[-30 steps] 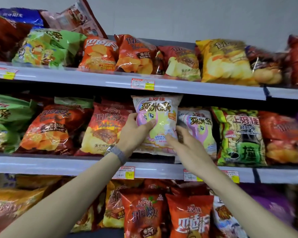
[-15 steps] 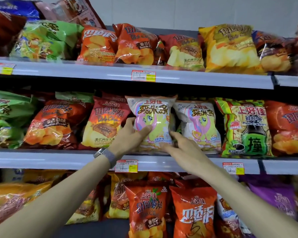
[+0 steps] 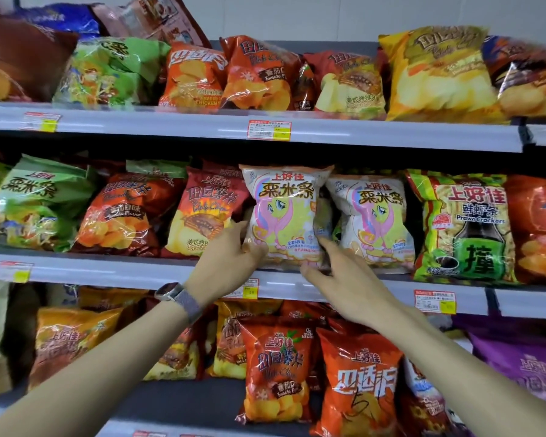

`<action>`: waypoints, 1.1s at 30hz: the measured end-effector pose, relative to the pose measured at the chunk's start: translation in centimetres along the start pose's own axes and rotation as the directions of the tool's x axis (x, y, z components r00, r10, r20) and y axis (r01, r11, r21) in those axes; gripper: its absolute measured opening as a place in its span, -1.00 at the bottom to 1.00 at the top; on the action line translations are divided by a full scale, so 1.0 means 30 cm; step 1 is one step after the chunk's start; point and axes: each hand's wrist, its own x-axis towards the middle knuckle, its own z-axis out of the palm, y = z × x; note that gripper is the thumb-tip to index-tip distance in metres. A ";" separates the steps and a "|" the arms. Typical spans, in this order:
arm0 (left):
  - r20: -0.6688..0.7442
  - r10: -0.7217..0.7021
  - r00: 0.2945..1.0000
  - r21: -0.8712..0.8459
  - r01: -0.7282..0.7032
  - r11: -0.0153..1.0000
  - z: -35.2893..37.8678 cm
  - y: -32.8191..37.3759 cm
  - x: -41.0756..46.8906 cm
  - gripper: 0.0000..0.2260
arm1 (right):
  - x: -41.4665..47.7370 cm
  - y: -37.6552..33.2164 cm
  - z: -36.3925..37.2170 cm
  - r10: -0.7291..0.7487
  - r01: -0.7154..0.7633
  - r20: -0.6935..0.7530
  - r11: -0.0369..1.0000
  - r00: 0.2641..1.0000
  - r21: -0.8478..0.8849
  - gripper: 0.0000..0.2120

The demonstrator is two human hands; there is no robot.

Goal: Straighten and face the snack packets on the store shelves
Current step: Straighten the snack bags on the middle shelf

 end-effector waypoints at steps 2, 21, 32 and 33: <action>-0.012 0.014 1.000 0.059 -0.013 0.998 -0.006 0.011 -0.028 -0.79 | -0.020 0.000 -0.012 0.017 -0.016 0.007 0.998 1.000 -0.053 -0.50; -0.143 -0.184 0.973 0.472 0.230 0.851 -0.255 -0.158 -0.399 -0.57 | -0.092 -0.335 0.222 -0.118 0.088 -0.092 0.955 0.989 -0.285 -0.61; -0.283 -0.145 0.948 0.489 0.272 0.829 -0.690 -0.548 -0.319 -0.62 | 0.121 -0.689 0.546 -0.152 0.125 -0.192 0.981 0.970 -0.147 -0.56; -0.293 -0.142 0.946 0.473 0.272 0.838 -0.736 -0.582 -0.302 -0.58 | 0.145 -0.720 0.572 -0.149 0.128 -0.203 0.986 0.968 -0.110 -0.56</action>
